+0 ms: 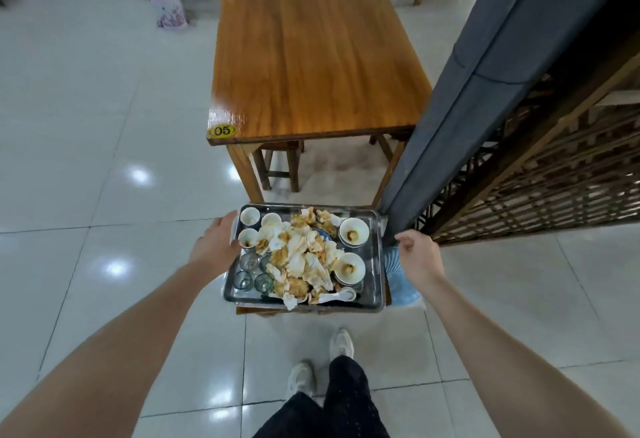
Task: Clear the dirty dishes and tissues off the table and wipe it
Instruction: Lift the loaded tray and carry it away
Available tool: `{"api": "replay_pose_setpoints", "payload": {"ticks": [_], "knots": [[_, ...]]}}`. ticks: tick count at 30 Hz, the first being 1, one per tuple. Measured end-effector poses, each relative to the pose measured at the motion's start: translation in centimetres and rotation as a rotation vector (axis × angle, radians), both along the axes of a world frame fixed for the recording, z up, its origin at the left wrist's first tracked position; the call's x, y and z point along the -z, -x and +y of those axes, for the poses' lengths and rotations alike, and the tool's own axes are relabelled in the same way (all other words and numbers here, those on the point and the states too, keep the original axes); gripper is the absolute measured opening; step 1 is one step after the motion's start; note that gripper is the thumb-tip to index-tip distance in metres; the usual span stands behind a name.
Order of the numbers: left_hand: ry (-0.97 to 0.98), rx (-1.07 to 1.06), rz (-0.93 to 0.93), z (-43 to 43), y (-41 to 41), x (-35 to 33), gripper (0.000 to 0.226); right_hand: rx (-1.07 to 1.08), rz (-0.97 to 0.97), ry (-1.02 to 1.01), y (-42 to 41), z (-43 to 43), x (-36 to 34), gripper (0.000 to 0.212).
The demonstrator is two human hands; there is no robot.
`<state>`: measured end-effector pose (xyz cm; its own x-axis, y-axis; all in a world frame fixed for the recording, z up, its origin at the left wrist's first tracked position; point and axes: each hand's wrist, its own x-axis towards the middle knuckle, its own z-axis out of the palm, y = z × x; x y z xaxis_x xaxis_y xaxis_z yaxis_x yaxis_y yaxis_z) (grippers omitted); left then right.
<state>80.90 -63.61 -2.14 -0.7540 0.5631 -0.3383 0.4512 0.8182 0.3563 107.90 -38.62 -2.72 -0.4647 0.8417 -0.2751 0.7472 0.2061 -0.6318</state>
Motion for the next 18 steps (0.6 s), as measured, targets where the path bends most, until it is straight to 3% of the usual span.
{"api": "replay_pose_setpoints", "payload": {"ticks": [8, 18], "knots": [[-0.082, -0.206, -0.030, 1.1, 1.4, 2.6, 0.072, -0.134, 0.010, 0.057, 4.2, 4.7, 3.2, 0.031], [-0.067, -0.249, -0.097, 0.8, 5.8, 10.7, 0.055, -0.136, -0.025, 0.086, 5.7, 5.5, 11.8, 0.035]]}}
